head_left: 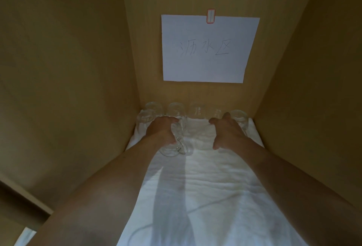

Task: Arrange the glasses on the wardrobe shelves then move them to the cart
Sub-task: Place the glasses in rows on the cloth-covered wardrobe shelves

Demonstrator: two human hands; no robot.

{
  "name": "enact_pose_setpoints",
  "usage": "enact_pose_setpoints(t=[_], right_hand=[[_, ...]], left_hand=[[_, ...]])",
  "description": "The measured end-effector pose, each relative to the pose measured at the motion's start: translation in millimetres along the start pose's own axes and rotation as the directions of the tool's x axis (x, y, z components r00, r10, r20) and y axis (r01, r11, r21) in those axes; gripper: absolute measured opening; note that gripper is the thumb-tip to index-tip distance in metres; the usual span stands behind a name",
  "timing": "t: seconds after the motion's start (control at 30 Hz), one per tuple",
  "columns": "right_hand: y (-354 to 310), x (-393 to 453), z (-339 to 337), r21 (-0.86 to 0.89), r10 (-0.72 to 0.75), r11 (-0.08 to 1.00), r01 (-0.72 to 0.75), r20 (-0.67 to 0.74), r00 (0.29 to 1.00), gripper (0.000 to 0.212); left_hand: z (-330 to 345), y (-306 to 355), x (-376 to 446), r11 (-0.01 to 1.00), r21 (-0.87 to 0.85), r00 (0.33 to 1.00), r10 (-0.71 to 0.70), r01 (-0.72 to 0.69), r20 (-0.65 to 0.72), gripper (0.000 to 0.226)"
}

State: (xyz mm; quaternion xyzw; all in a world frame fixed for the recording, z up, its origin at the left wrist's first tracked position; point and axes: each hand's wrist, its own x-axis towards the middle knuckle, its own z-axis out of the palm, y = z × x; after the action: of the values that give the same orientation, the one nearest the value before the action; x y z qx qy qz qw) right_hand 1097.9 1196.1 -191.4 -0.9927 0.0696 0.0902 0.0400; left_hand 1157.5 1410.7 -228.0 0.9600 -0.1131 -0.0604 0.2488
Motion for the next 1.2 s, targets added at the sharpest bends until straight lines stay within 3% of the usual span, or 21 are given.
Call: enact_pose_setpoints(t=[0.2, 0.43, 0.57, 0.93, 1.03, 1.2], right_hand=[[-28, 6, 0, -0.138, -0.182, 0.976, 0.167, -0.1, 0.978, 0.088], [-48, 20, 2, -0.145, -0.276, 0.955, 0.257, -0.128, 0.953, 0.071], [-53, 29, 2, -0.127, -0.276, 0.957, 0.259, -0.146, 0.95, 0.067], [-42, 26, 10, -0.035, -0.242, 0.97, 0.24, -0.167, 0.956, 0.095], [-40, 17, 15, 0.007, -0.19, 0.981, 0.194, -0.183, 0.965, 0.103], [-37, 1, 21, 0.087, -0.091, 0.989, 0.116, -0.252, 0.963, 0.098]], left_hand=[[-1, 0, 0, 1.0, 0.022, 1.0, 0.006, -0.006, -0.008, 0.094], [-1, 1, 2, 0.999, 0.039, 1.0, -0.004, 0.003, 0.01, 0.096], [1, 0, 1, 0.999, 0.045, 1.0, 0.005, -0.005, 0.01, 0.096], [1, 1, 1, 0.993, 0.107, 0.999, 0.039, -0.042, 0.024, 0.096], [3, 2, 1, 0.992, 0.115, 0.999, 0.051, -0.051, 0.006, 0.094], [6, -4, -1, 0.976, 0.18, 0.992, 0.122, -0.123, 0.018, 0.085]])
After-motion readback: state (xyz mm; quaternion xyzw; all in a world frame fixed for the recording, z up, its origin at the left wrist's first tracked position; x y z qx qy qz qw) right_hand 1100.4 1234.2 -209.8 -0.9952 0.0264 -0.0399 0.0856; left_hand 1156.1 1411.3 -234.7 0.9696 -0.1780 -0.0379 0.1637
